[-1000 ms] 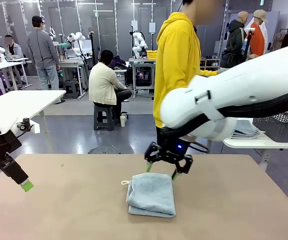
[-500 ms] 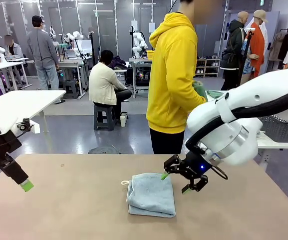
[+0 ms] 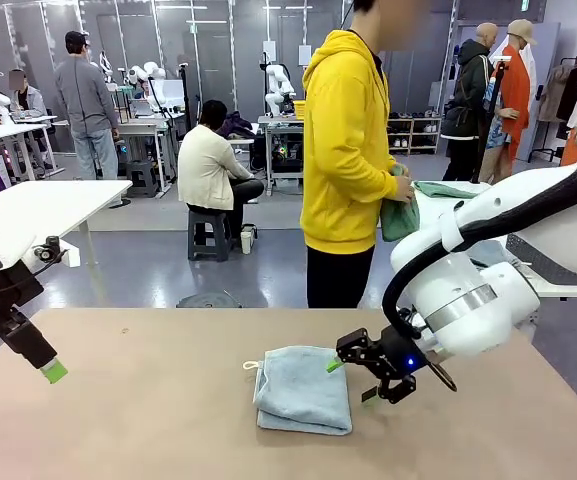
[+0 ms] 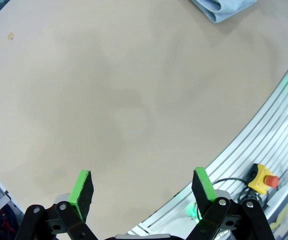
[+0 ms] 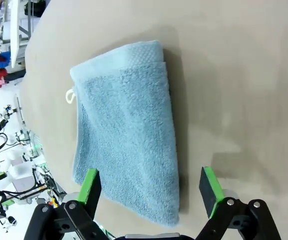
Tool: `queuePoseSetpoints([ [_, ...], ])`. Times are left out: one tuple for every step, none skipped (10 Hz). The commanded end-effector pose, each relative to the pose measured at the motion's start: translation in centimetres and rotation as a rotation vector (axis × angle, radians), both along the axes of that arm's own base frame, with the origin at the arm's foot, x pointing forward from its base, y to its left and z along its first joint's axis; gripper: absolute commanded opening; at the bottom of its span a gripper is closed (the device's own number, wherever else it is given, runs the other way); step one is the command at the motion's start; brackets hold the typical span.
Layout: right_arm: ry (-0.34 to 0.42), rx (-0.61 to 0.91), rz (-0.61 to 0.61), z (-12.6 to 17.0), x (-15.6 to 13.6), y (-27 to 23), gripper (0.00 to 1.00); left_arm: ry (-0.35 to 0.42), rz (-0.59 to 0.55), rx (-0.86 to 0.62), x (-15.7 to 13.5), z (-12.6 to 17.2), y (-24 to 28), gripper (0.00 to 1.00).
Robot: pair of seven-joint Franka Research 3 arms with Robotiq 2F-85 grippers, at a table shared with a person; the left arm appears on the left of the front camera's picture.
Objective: Fold the towels and place them in the basket.
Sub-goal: Place the folded Towel with hook on the right side of the table.
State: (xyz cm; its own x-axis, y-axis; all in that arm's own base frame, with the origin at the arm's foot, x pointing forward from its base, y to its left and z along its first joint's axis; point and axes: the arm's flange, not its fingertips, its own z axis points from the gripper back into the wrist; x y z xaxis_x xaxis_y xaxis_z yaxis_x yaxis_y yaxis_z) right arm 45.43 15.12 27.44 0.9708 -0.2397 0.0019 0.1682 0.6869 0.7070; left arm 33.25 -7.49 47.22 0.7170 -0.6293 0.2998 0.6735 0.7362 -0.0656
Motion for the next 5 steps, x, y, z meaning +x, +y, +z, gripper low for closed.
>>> queuePoseSetpoints([
  [-0.027, 0.061, 0.003, -1.8, 0.2, 0.5, 1.0, -0.009, 0.004, 0.007, 0.2, -0.1, 0.0, 1.0],
  [-0.03, 0.073, 0.001, -2.1, 0.4, 0.8, 1.0, -0.009, 0.004, 0.007, 0.2, -0.1, 0.0, 1.0],
  [-0.04, 0.081, 0.002, -2.2, 0.4, 1.1, 1.0, -0.009, 0.004, 0.007, 0.2, -0.1, 0.0, 1.0],
  [-0.045, 0.09, 0.001, -2.2, 0.5, 1.3, 1.0, -0.009, 0.004, 0.007, 0.2, -0.1, 0.0, 1.0],
  [-0.045, 0.098, 0.007, -2.4, 0.6, 1.6, 1.0, -0.009, 0.004, 0.007, 0.2, -0.1, 0.0, 1.0],
])
